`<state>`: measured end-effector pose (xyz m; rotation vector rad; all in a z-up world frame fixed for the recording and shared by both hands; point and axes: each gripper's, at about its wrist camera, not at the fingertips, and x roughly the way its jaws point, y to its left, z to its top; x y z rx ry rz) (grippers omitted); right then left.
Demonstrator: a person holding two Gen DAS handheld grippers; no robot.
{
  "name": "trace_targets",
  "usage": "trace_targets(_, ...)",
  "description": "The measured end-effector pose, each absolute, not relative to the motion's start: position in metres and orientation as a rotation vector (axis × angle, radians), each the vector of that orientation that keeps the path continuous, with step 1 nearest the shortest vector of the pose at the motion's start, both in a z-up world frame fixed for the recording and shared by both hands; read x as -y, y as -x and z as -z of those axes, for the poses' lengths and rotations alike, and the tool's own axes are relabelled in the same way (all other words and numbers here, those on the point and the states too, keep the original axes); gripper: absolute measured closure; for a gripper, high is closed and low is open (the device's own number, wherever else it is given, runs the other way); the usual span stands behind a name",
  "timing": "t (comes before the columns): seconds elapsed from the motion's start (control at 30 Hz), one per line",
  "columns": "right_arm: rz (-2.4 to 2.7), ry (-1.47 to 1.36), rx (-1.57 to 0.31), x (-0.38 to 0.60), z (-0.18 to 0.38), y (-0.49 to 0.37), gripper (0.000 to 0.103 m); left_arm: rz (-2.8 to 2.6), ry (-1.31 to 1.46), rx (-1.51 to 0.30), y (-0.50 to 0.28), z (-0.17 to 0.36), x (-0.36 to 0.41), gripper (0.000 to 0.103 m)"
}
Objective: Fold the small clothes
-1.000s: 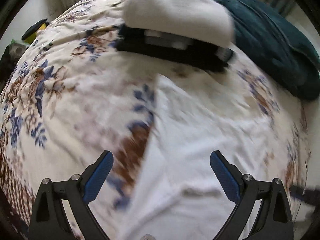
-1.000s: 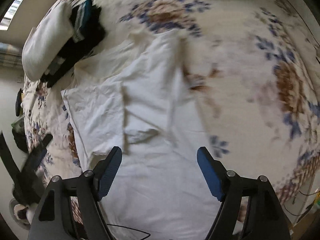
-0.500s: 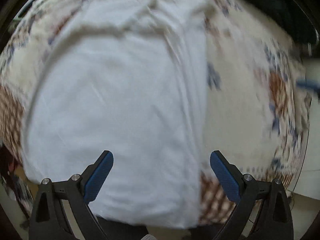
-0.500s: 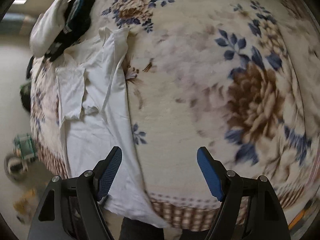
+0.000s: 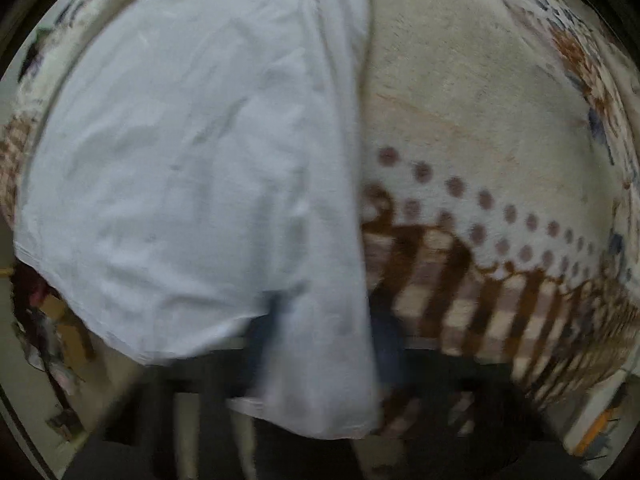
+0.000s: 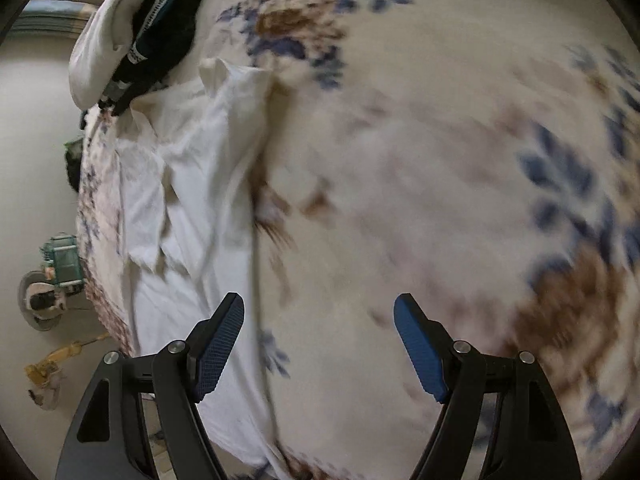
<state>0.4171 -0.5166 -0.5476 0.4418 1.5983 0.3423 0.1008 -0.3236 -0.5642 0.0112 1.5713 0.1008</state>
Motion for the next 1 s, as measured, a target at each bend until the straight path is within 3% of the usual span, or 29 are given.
trace_targets(0.07,-0.373,-0.446,-1.575,0.499,0.555,-0.439,0.024,-0.100,0.010,-1.544,-0.100,0.559,0.314,0.098)
trace_targets(0.27,-0.351,-0.478,-1.546,0.461,0.588,-0.499,0.025,-0.130,0.061,-1.446,-0.102,0.539,0.267,0.100)
trace_targets(0.3,-0.345,-0.493,-1.546,0.456,0.594,-0.505,0.033,-0.136,0.081,-1.441,-0.103,0.535,0.255,0.100)
trace_targets(0.33,-0.335,-0.499,-1.547,0.452,0.598,-0.509,0.049,-0.138,0.096,-1.439,-0.105,0.533,0.247,0.100)
trace_targets(0.37,-0.316,-0.492,-1.548,0.447,0.600,-0.512,0.059,-0.141,0.110,-1.436,-0.105,0.530,0.239,0.100)
trace_targets(0.4,-0.306,-0.490,-1.539,0.444,0.600,-0.512,0.078,-0.148,0.125,-1.430,-0.107,0.526,0.231,0.100)
trace_targets(0.43,-0.299,-0.485,-1.533,0.441,0.598,-0.511,0.089,-0.149,0.135,-1.426,-0.104,0.523,0.218,0.100)
trace_targets(0.5,-0.292,-0.470,-1.510,0.433,0.588,-0.509,0.094,-0.157,0.159,-1.416,-0.102,0.514,0.197,0.101)
trace_targets(0.8,-0.288,-0.340,-1.473,0.379,0.497,-0.512,0.096,-0.233,0.246,-1.320,-0.094,0.459,0.115,0.101)
trace_targets(1.0,-0.290,-0.241,-1.450,0.303,0.457,-0.529,0.096,-0.301,0.346,-1.283,-0.101,0.470,0.058,0.101)
